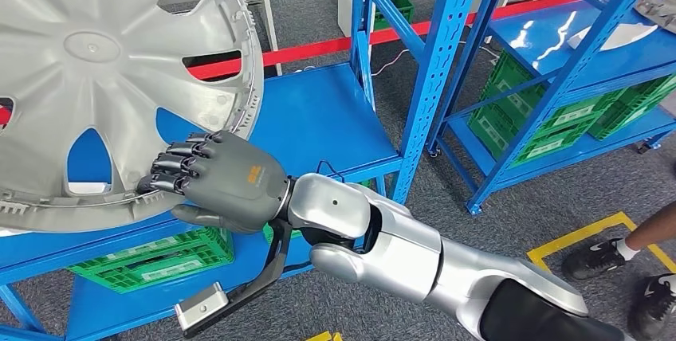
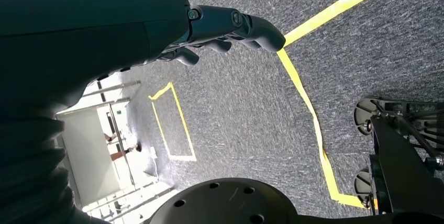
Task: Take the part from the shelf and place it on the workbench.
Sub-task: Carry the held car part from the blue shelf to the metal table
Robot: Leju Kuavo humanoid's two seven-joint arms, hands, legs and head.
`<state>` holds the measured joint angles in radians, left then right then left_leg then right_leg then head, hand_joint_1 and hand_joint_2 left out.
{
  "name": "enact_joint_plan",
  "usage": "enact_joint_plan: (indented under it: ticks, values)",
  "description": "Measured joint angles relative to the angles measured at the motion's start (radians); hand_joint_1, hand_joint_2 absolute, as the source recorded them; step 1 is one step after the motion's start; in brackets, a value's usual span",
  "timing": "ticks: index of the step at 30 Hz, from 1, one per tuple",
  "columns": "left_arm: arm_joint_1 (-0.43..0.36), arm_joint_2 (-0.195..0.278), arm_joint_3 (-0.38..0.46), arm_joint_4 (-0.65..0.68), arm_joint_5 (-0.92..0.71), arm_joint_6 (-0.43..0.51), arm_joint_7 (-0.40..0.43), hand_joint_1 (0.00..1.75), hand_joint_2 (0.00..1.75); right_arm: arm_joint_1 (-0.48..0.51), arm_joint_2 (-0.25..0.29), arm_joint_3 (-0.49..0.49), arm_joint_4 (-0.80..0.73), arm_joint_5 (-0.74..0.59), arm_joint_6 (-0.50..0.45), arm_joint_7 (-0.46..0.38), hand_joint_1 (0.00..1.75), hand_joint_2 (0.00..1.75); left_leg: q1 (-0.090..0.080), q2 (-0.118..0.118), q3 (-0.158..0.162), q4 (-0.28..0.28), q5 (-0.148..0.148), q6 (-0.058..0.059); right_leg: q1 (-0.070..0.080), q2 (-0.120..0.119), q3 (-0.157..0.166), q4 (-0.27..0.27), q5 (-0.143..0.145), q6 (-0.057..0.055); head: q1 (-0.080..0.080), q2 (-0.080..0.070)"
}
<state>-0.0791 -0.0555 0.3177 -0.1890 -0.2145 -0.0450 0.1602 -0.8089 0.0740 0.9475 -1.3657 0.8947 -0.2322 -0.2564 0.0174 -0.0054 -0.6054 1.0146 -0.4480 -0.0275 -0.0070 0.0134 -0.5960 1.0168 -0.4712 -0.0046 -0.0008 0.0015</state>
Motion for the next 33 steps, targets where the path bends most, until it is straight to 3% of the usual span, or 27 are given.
enact_joint_plan:
  ticks: [7,15,17,20,21,22,23,26,27,29,31,33]
  values:
    - [-0.011,0.003,0.001,0.0,-0.014,-0.01,0.0,0.0,1.75,0.001,-0.015,-0.014,0.0,-0.02,0.041,-0.001,1.75,1.75,-0.001,0.0,0.0,0.002,-0.001,0.002,-0.003,0.0,0.0,-0.001,0.001,0.002,0.0,0.0]
    - [-0.01,0.003,0.019,0.0,0.023,-0.016,0.0,0.0,1.75,-0.007,-0.012,-0.015,0.001,-0.036,0.066,-0.005,1.75,1.75,-0.004,0.0,-0.001,0.004,0.0,0.018,-0.011,-0.001,0.004,-0.002,0.002,0.019,0.0,0.0]
    - [-0.011,0.003,0.023,0.0,0.027,-0.016,0.0,0.0,1.75,-0.011,-0.011,-0.015,0.002,-0.038,0.067,-0.006,1.75,1.75,0.0,0.004,0.003,-0.007,0.009,0.029,-0.009,-0.003,-0.007,0.029,-0.026,0.023,0.002,0.0]
    - [-0.01,0.002,0.03,0.0,0.029,-0.016,0.0,0.0,1.75,-0.013,-0.011,-0.015,0.004,-0.039,0.069,-0.01,1.75,1.75,0.0,0.008,-0.002,-0.009,0.015,0.036,-0.008,-0.006,-0.08,0.208,-0.13,0.024,0.005,0.0]
    - [-0.01,0.002,0.032,0.0,0.03,-0.016,0.0,0.0,1.75,-0.012,-0.011,-0.015,0.006,-0.04,0.07,-0.012,1.75,1.75,0.0,0.009,-0.006,-0.007,0.015,0.036,-0.008,-0.007,-0.101,0.264,-0.151,0.024,0.005,0.0]
    - [-0.01,0.002,0.033,0.0,0.031,-0.016,0.0,0.0,1.75,-0.011,-0.011,-0.015,0.007,-0.04,0.071,-0.014,1.75,1.75,-0.001,0.009,-0.01,-0.003,0.016,0.036,-0.008,-0.007,-0.107,0.288,-0.153,0.023,0.006,0.0]
    - [-0.01,0.002,0.035,0.0,0.032,-0.016,0.0,0.0,1.75,-0.011,-0.011,-0.015,0.009,-0.041,0.072,-0.016,1.75,1.75,-0.001,0.009,-0.015,0.001,0.017,0.034,-0.008,-0.007,-0.093,0.271,-0.137,0.021,0.006,0.0]
    - [-0.01,0.0,0.035,0.0,0.035,-0.016,0.0,0.0,1.75,-0.012,-0.008,-0.015,0.01,-0.042,0.072,-0.017,1.75,1.75,-0.001,0.007,-0.028,0.015,0.021,0.025,-0.005,-0.008,0.018,0.081,-0.065,0.008,0.005,0.0]
    - [-0.01,0.0,0.036,0.0,0.033,-0.016,0.0,0.0,1.75,-0.013,-0.007,-0.015,0.01,-0.042,0.073,-0.017,1.75,1.75,-0.001,0.006,-0.03,0.017,0.024,0.018,-0.002,-0.008,0.037,0.042,-0.055,0.003,0.006,0.0]
    - [-0.01,0.0,0.036,0.0,0.03,-0.015,0.0,0.0,1.75,-0.013,-0.006,-0.015,0.01,-0.042,0.073,-0.017,1.75,1.75,-0.001,0.005,-0.034,0.016,0.033,0.002,0.006,-0.007,0.037,0.031,-0.045,-0.01,0.007,0.0]
    - [-0.009,0.0,0.036,0.0,0.026,-0.015,0.0,0.0,1.75,-0.013,-0.006,-0.015,0.009,-0.042,0.074,-0.016,1.75,1.75,0.001,0.004,-0.041,0.015,0.036,-0.013,0.003,-0.008,0.029,0.02,-0.034,-0.024,0.007,0.0]
    - [-0.009,0.001,0.036,0.0,0.022,-0.015,0.0,0.0,1.75,-0.013,-0.006,-0.015,0.009,-0.042,0.075,-0.016,1.75,1.75,0.003,0.003,-0.063,0.063,-0.014,-0.023,-0.003,-0.01,0.017,0.011,-0.015,-0.037,0.004,0.0]
